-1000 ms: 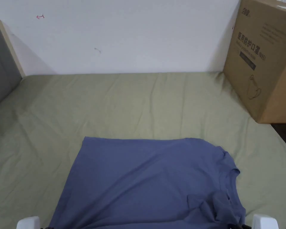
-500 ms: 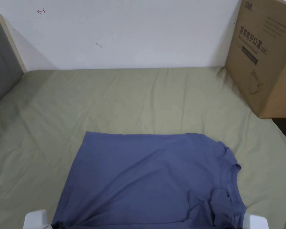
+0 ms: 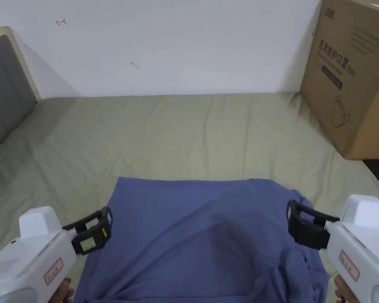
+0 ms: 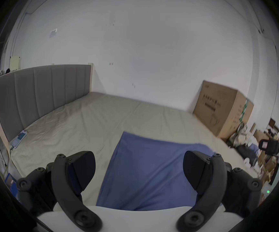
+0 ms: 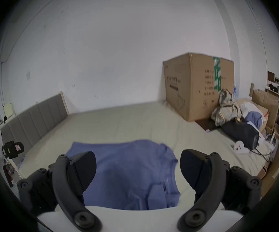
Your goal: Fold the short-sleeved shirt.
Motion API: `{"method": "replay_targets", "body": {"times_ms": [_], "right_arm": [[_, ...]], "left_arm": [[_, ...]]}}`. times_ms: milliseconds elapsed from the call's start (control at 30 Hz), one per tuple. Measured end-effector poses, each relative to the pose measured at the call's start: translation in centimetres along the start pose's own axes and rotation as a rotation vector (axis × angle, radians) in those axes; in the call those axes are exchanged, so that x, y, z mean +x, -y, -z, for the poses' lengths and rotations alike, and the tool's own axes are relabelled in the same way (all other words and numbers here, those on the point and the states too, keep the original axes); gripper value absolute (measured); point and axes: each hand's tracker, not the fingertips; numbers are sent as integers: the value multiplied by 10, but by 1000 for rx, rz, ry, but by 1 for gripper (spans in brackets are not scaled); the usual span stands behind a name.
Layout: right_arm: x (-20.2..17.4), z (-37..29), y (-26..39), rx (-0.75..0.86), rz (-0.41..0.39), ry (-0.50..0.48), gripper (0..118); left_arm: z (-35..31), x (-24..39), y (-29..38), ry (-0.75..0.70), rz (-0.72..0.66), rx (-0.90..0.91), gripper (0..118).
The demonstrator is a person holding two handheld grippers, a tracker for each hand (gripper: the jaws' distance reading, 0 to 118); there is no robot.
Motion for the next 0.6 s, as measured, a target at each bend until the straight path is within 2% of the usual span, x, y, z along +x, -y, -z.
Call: {"method": "replay_targets", "body": {"times_ms": [100, 200, 267, 300, 333, 367, 400, 433, 467, 500, 600], "right_arm": [[-6, -6, -11, 51, 17, -27, 104], [-11, -8, -13, 80, -7, -28, 103], [-14, -9, -14, 91, -14, -26, 98], [-16, -9, -14, 93, -9, -18, 96], [-17, -9, -13, 97, -7, -11, 87], [-18, -9, -12, 102, -9, -6, 73], [-20, -9, -12, 105, -20, 3, 50], [-20, -8, -12, 107, -31, 12, 12], [-21, -7, -12, 109, -44, 29, 0], [-22, -5, -11, 108, -49, 36, 0], [-22, -4, -9, 102, -52, 10, 0]], "left_arm": [[-2, 7, -8, 7, 13, 64, 110], [0, 14, -8, -34, 83, 82, 109], [2, 16, -6, -35, 98, 76, 102], [2, 15, -6, -27, 97, 79, 93], [1, 16, -6, -23, 99, 85, 73], [1, 17, -6, -14, 103, 89, 55], [2, 18, -6, -13, 108, 94, 37], [3, 20, -6, -18, 120, 94, 17], [4, 22, -5, -19, 144, 105, 7], [4, 23, -5, -7, 163, 111, 0], [7, 23, -6, 12, 179, 75, 0]]}}
